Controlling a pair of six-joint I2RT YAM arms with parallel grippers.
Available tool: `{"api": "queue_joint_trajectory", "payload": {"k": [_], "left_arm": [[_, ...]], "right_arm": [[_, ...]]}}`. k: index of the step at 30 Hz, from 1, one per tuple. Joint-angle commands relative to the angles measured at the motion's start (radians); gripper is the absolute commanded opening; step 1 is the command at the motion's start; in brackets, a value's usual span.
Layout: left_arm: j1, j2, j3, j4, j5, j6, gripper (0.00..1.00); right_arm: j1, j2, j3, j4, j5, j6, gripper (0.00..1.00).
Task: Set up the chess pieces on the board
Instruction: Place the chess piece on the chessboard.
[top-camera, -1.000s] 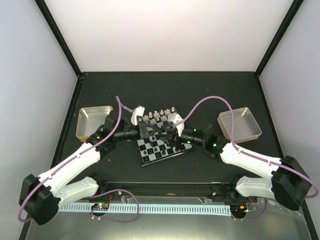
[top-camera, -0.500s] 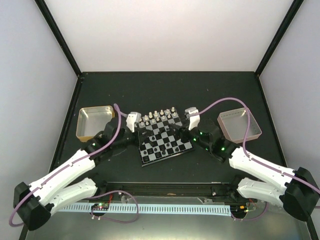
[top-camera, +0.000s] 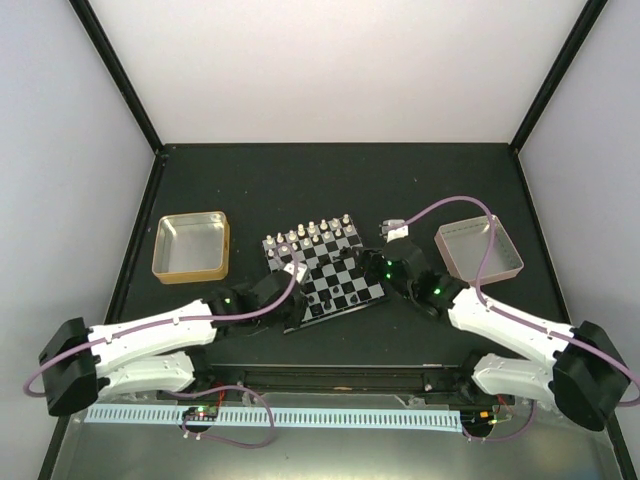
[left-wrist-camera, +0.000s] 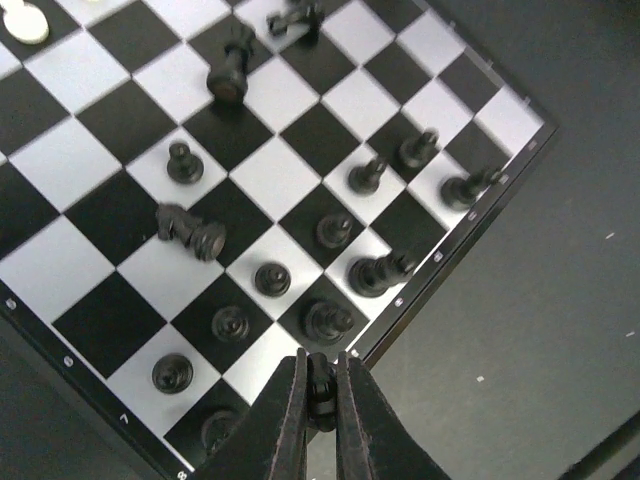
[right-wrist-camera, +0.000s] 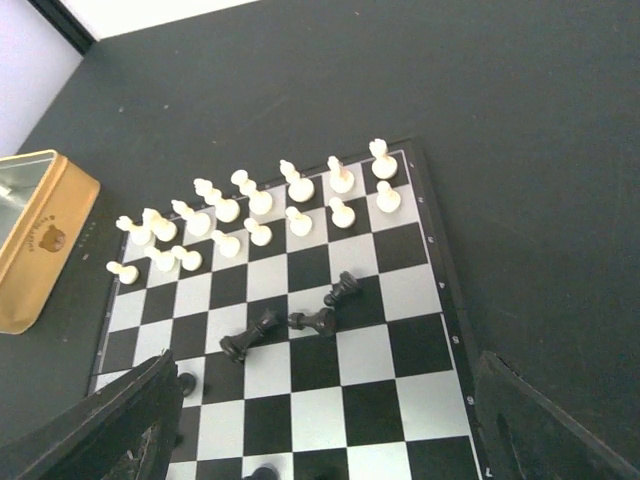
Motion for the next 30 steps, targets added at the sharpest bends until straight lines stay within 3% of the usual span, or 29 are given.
{"api": "queue_joint_trajectory", "payload": {"k": [1, 8, 17, 30], "left_arm": [[-0.041, 0.057, -0.023, 0.045, -0.069, 0.001, 0.02], [-0.077, 0.112, -0.08, 0.116, -0.09, 0.027, 0.03], [-0.082, 0.128, -0.115, 0.186, -0.102, 0.082, 0.04], [-0.082, 0.164, -0.121, 0.199, -0.124, 0.085, 0.07]], "right_arm": [[-0.017, 0.019, 0.033, -0.03, 0.041, 0.05, 0.81], [-0.03, 0.042, 0.045, -0.039, 0.024, 0.05, 0.81], [-0.031, 0.077, 0.076, -0.005, -0.117, -0.032, 0.8], [-0.031, 0.093, 0.083, -0.013, -0.119, -0.045, 0.8]]}}
